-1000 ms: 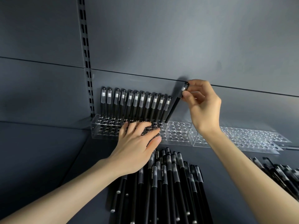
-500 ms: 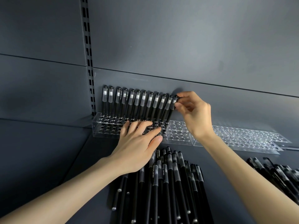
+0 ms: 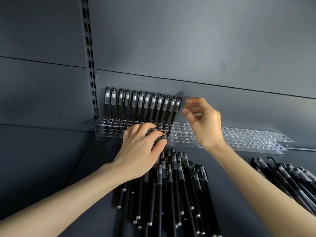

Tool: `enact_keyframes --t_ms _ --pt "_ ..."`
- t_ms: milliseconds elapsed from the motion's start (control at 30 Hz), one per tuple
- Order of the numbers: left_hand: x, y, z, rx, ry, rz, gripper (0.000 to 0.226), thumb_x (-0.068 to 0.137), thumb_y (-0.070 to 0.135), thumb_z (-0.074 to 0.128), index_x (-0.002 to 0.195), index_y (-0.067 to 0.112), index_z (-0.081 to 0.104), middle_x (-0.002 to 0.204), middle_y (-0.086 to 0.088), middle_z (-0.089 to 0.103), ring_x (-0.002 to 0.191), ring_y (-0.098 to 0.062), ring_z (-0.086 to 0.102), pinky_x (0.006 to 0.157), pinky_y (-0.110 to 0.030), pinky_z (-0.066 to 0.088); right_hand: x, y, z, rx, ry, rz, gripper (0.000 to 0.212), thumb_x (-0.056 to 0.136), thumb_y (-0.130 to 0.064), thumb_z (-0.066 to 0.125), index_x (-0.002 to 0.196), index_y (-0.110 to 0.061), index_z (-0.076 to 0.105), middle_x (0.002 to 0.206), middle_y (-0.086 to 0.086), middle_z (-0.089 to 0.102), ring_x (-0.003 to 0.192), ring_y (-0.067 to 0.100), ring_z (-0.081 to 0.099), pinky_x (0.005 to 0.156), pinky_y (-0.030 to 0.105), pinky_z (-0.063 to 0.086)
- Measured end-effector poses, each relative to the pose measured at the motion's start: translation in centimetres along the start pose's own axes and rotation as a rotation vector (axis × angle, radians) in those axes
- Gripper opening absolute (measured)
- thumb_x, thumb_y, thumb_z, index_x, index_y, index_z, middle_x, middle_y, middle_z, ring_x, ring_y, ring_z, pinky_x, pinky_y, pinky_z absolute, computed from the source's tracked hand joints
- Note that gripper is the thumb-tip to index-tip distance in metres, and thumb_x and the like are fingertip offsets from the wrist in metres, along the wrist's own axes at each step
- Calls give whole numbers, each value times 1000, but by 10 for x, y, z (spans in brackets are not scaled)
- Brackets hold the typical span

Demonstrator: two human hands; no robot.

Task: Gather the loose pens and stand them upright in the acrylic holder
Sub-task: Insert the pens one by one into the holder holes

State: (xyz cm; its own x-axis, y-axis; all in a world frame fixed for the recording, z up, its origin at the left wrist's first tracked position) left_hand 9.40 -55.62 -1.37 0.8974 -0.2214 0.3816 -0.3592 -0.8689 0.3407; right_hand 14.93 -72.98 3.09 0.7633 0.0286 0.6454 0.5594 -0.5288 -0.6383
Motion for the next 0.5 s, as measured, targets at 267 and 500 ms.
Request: enact_keyframes --t_ms 267,500 --pt "-58 0 -28 -19 -199 -233 71 80 71 38 135 26 33 131 13 35 125 -8 33 95 -25 37 -67 -18 4 -159 -486 6 24 92 -29 58 113 -18 63 114 -4 60 106 11 57 92 22 46" --pt "-73 -6 -28 -153 -242 -377 81 76 66 55 140 25 27 135 7 36 121 -9 41 92 -23 37 -96 -16 15 -283 -726 -14 56 92 -59 37 142 -34 35 152 -7 32 141 15 24 115 42 19"
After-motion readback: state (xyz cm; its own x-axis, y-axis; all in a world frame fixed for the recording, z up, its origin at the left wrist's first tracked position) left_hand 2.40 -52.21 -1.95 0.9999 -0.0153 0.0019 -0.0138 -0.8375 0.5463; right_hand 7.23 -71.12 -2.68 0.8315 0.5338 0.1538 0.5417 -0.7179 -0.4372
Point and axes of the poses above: each hand's wrist, its own x-axis towards the middle knuckle, its own z-axis out of the palm, y = z × x, the point moved 1 cm from there along x, towards the middle knuckle
